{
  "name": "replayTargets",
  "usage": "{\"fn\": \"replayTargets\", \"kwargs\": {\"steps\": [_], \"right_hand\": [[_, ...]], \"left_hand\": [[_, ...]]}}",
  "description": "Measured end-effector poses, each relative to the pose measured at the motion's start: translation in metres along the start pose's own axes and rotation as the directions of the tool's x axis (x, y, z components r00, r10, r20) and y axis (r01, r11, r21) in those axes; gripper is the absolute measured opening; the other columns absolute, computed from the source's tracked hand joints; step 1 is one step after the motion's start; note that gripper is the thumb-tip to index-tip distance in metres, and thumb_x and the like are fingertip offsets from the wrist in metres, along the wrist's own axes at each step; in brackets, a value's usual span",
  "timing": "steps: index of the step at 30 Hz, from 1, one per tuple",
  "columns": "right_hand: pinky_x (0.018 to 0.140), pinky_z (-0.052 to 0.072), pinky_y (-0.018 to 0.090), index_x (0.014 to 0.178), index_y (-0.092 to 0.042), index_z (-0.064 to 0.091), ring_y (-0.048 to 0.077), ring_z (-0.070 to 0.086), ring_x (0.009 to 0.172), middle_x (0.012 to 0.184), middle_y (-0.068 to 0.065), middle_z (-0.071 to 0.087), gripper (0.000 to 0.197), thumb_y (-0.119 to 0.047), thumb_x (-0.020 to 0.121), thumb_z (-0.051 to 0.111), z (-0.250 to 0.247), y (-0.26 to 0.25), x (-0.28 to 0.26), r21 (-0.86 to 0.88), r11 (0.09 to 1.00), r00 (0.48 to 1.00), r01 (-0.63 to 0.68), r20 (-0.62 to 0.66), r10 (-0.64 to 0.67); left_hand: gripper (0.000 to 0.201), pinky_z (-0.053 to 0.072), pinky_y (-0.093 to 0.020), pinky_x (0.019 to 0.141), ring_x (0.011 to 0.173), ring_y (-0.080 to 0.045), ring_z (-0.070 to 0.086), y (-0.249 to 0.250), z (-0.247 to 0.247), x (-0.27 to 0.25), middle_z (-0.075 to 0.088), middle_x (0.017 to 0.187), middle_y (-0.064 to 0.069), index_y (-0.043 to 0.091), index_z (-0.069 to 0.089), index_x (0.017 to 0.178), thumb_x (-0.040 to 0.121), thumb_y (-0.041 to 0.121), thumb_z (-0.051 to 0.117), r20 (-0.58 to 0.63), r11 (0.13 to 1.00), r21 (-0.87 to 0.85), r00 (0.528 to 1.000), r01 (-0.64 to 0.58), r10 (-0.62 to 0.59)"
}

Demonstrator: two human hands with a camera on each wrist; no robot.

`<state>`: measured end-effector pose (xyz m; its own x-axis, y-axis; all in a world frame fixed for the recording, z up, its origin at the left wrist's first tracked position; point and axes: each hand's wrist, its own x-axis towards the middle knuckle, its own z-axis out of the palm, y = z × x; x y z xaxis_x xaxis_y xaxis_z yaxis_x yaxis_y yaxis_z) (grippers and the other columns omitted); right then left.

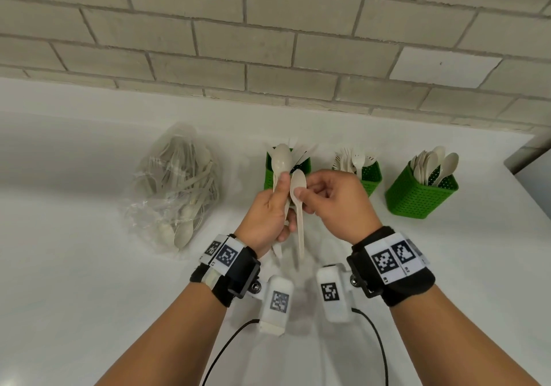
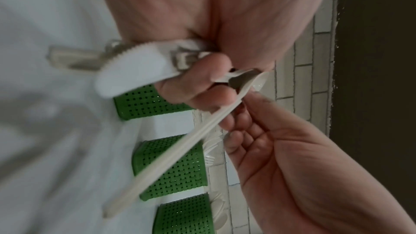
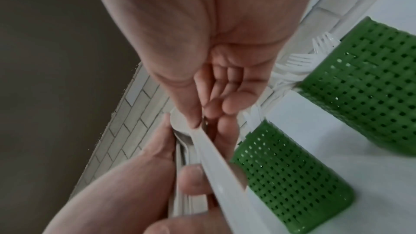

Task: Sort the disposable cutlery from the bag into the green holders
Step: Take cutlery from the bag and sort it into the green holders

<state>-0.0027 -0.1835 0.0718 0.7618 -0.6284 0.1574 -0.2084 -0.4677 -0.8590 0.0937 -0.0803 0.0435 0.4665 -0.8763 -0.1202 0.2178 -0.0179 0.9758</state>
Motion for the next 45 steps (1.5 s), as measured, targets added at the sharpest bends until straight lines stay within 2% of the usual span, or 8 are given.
{"fn": "replayTargets", "kwargs": {"steps": [11, 14, 19, 23, 27, 32, 40, 45], "right_hand": [[0.057, 0.042, 0.021, 0.087, -0.017, 0.063, 0.002, 0.054, 0.054, 0.068, -0.002, 0.062, 0.014, -0.008, 0.095, 0.057, -0.004, 0.003, 0.003, 0.217, 0.974, 0.987, -0.058, -0.132, 0.089], [0.052, 0.039, 0.023, 0.082, -0.015, 0.057, 0.007, 0.051, 0.051, 0.067, 0.006, 0.058, 0.019, -0.004, 0.096, 0.052, -0.015, 0.005, 0.009, 0.315, 0.943, 0.960, -0.110, -0.214, 0.184], [0.075, 0.052, 0.045, 0.083, -0.010, 0.054, 0.039, 0.065, 0.078, 0.074, 0.014, 0.067, 0.011, -0.005, 0.089, 0.046, -0.019, 0.003, 0.007, 0.614, 0.775, 0.916, -0.151, -0.207, 0.343], [0.058, 0.058, 0.040, 0.093, -0.007, 0.045, 0.034, 0.068, 0.061, 0.065, 0.013, 0.064, 0.007, -0.001, 0.096, 0.042, -0.013, -0.007, 0.002, 0.755, 0.637, 0.913, -0.159, -0.133, 0.385], [0.039, 0.037, 0.023, 0.090, -0.013, 0.039, 0.012, 0.044, 0.041, 0.067, 0.008, 0.048, 0.013, -0.002, 0.093, 0.044, 0.000, 0.009, 0.004, 0.565, 0.788, 0.881, -0.245, -0.208, 0.424], [0.048, 0.030, 0.019, 0.087, -0.020, 0.053, 0.002, 0.039, 0.048, 0.061, -0.012, 0.046, 0.025, -0.044, 0.095, 0.048, 0.018, 0.015, 0.008, 0.415, 0.868, 0.928, -0.272, -0.126, 0.351], [0.065, 0.052, 0.025, 0.091, -0.013, 0.055, 0.008, 0.064, 0.065, 0.069, -0.001, 0.067, 0.014, -0.012, 0.101, 0.045, 0.015, 0.012, 0.004, 0.386, 0.912, 0.944, -0.136, -0.229, 0.238], [0.052, 0.048, 0.028, 0.101, -0.010, 0.050, 0.007, 0.050, 0.048, 0.069, -0.002, 0.052, 0.005, -0.006, 0.097, 0.050, 0.009, 0.020, 0.001, 0.310, 0.950, 0.944, -0.030, -0.304, 0.129]], "left_hand": [[0.063, 0.042, -0.026, 0.044, 0.053, -0.014, 0.053, -0.007, -0.010, 0.006, 0.074, 0.087, -0.006, 0.011, 0.072, 0.102, 0.093, 0.059, 0.032, -0.007, 0.994, 0.097, 0.999, -0.048, 0.049], [0.056, 0.039, -0.021, 0.050, 0.047, -0.004, 0.048, -0.014, -0.017, 0.008, 0.060, 0.057, 0.008, 0.009, 0.072, 0.095, 0.091, 0.054, 0.040, -0.114, 0.971, 0.207, 0.983, -0.116, 0.142], [0.052, 0.026, -0.021, 0.044, 0.043, -0.006, 0.028, -0.017, -0.016, 0.010, 0.033, 0.054, 0.007, 0.010, 0.048, 0.080, 0.098, 0.055, 0.030, -0.190, 0.986, 0.151, 0.977, -0.065, 0.093], [0.034, 0.025, -0.016, 0.041, 0.044, -0.004, 0.027, -0.016, -0.012, 0.012, 0.033, 0.061, 0.002, 0.012, 0.044, 0.079, 0.104, 0.035, 0.038, -0.184, 0.993, 0.082, 0.978, -0.088, 0.102], [0.020, 0.027, -0.013, 0.044, 0.046, -0.002, 0.031, -0.021, -0.012, 0.012, 0.039, 0.060, 0.010, 0.026, 0.053, 0.085, 0.103, 0.027, 0.046, -0.157, 0.978, 0.127, 0.970, -0.168, 0.187], [0.016, 0.029, -0.021, 0.049, 0.051, -0.007, 0.034, -0.024, -0.002, 0.013, 0.041, 0.062, 0.008, 0.035, 0.058, 0.082, 0.097, 0.035, 0.052, -0.033, 0.974, 0.115, 0.979, -0.196, 0.201], [0.023, 0.044, -0.025, 0.044, 0.059, -0.016, 0.054, -0.026, -0.001, 0.009, 0.056, 0.073, -0.004, 0.015, 0.059, 0.093, 0.104, 0.025, 0.042, -0.067, 0.980, 0.185, 0.994, -0.077, 0.090], [0.019, 0.042, -0.012, 0.070, 0.072, 0.007, 0.059, -0.021, -0.009, 0.011, 0.064, 0.073, 0.017, 0.014, 0.068, 0.095, 0.101, 0.020, 0.051, -0.300, 0.954, 0.236, 0.920, -0.187, 0.254]]}}
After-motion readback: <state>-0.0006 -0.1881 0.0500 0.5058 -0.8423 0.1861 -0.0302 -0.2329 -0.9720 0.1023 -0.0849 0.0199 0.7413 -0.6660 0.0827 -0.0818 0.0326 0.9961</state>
